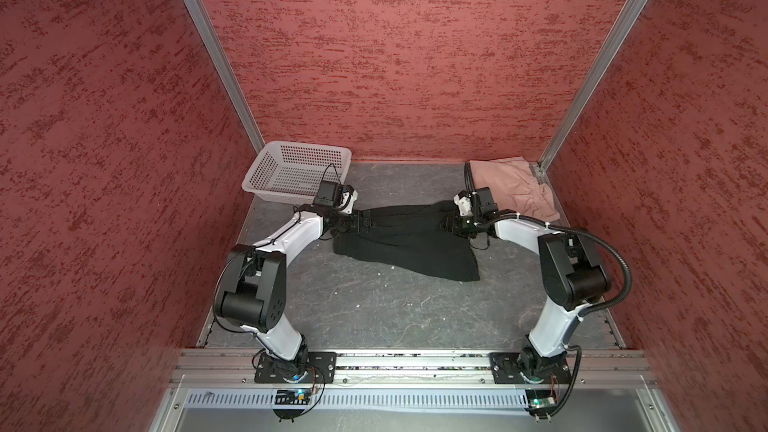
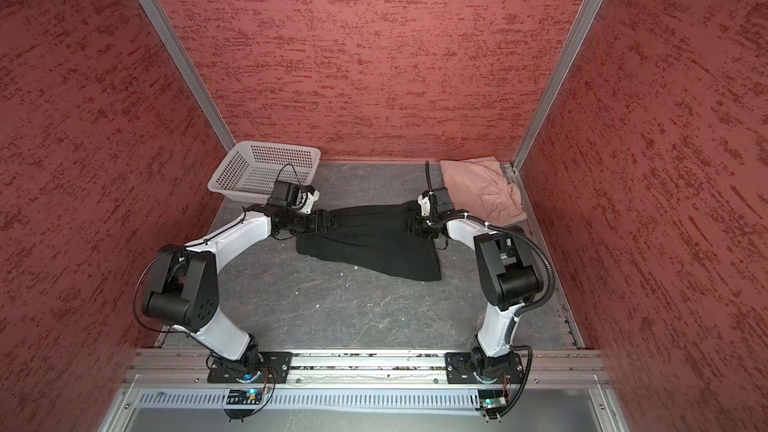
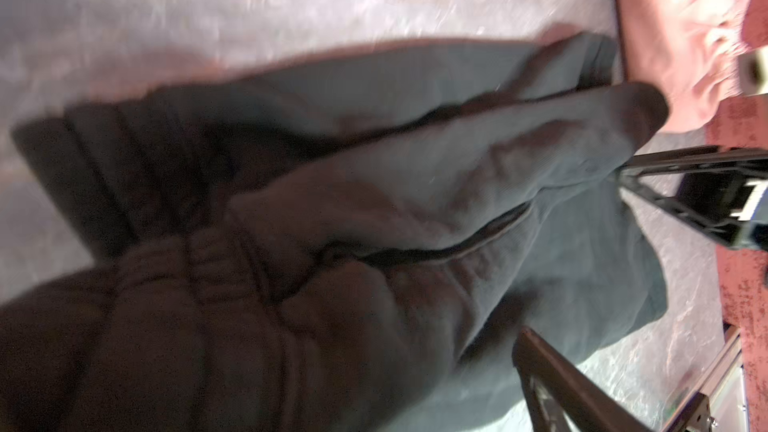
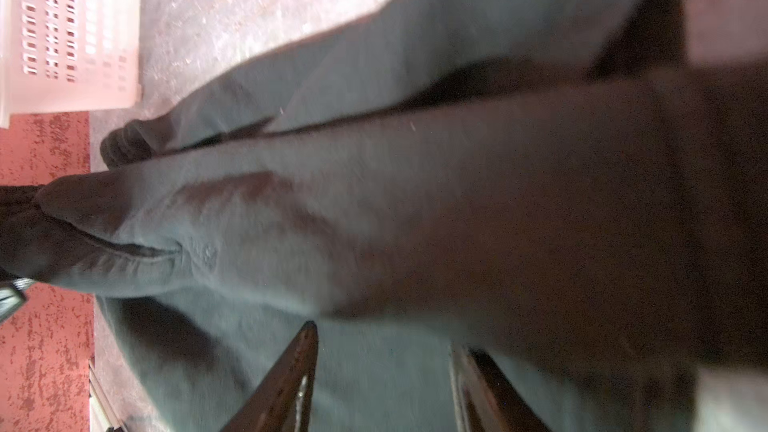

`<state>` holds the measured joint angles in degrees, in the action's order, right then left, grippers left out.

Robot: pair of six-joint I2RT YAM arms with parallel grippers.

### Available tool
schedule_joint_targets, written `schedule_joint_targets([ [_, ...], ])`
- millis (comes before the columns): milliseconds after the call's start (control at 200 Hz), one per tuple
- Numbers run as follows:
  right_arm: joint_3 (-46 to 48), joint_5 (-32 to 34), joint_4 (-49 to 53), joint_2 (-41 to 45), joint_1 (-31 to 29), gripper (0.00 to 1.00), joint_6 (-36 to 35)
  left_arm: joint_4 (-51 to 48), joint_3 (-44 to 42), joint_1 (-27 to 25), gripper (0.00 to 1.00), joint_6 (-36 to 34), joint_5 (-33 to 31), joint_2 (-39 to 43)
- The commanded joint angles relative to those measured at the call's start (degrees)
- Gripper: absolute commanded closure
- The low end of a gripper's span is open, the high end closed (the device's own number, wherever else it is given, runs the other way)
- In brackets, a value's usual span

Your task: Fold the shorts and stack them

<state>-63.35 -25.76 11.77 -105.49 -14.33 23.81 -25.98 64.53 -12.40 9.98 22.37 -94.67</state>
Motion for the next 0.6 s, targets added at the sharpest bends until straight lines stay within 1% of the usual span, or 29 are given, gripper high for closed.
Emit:
schedule_joint_targets([
  [0,-3.77,-0.75,-3.88,-3.03,0.14,0.48,-0.21,2.64,5.46,0.5,0.01,-2.15,1.27,-2.3],
  [130,-10.45,-0.67,-4.2,-8.35,0.35,0.48,-0.68,2.15,10.56,1.69,0.01,-2.52,1.31,-6.44],
  [260,-17.16,-1.33,-3.87,-13.05,0.78,0.47,-0.61,1.64,13.3,2.83,0.01,-2.68,1.77,-9.73],
  [351,-20.93,-1.22,-3.0,-15.48,0.98,0.47,-0.42,1.28,13.77,3.74,0.01,-1.38,1.18,-10.44],
  [496,-23.36,-1.05,-2.41,-18.76,2.41,0.44,1.87,-0.04,13.56,5.81,0.01,1.89,-1.5,-11.74],
  [591,-23.28,-1.74,-2.15,-20.15,3.8,0.43,2.73,-2.31,13.38,6.6,0.01,2.28,-3.63,-12.89],
])
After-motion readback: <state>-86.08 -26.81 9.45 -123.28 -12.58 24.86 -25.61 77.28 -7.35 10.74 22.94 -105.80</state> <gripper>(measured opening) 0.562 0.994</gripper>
